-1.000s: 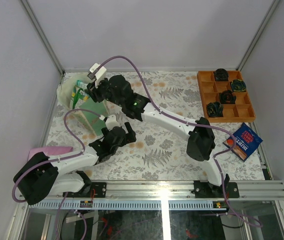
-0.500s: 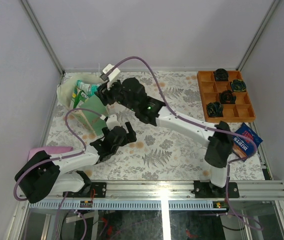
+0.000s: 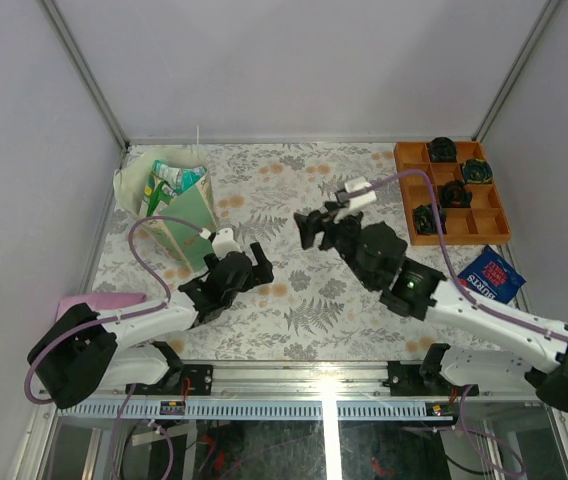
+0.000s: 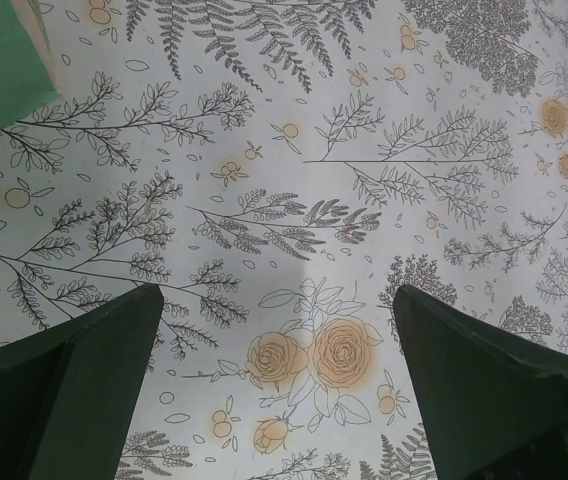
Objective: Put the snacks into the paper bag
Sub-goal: Place the snack in the paper bag, then move the snack to the center of the board.
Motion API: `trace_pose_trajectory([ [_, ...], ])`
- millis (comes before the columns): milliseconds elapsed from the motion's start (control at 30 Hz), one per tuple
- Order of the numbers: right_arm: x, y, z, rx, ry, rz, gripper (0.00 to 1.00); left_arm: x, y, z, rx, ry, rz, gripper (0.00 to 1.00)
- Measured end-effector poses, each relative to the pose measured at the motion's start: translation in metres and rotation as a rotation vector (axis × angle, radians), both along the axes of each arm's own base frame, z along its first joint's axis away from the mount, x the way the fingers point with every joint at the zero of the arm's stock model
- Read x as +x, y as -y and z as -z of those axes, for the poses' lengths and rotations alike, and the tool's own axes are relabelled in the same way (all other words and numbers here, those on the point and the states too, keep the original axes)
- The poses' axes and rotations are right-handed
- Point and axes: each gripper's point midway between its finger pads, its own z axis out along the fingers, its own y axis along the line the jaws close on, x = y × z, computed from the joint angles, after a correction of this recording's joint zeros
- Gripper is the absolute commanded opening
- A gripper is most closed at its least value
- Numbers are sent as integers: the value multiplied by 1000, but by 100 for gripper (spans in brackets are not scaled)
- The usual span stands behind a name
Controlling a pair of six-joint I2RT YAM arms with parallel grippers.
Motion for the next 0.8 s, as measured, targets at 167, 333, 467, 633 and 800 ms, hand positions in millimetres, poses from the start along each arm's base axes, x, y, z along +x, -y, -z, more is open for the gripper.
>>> trace_pose_trajectory([
  [167,-10,79,51,0,-108,227,83,0,1,-1,-7,1,5,100],
  [333,-27,166,69,140,-156,480,84,-1,2,-1,-10,-2,11,100],
  [467,-44,226,79,273,-188,673,84,-2,3,-1,-13,-4,16,100],
  [633,-58,266,97,301,-211,827,87,-2,4,-1,-16,-7,21,100],
  [800,-53,266,115,157,-228,894,91,-3,5,-1,-19,-10,27,100],
])
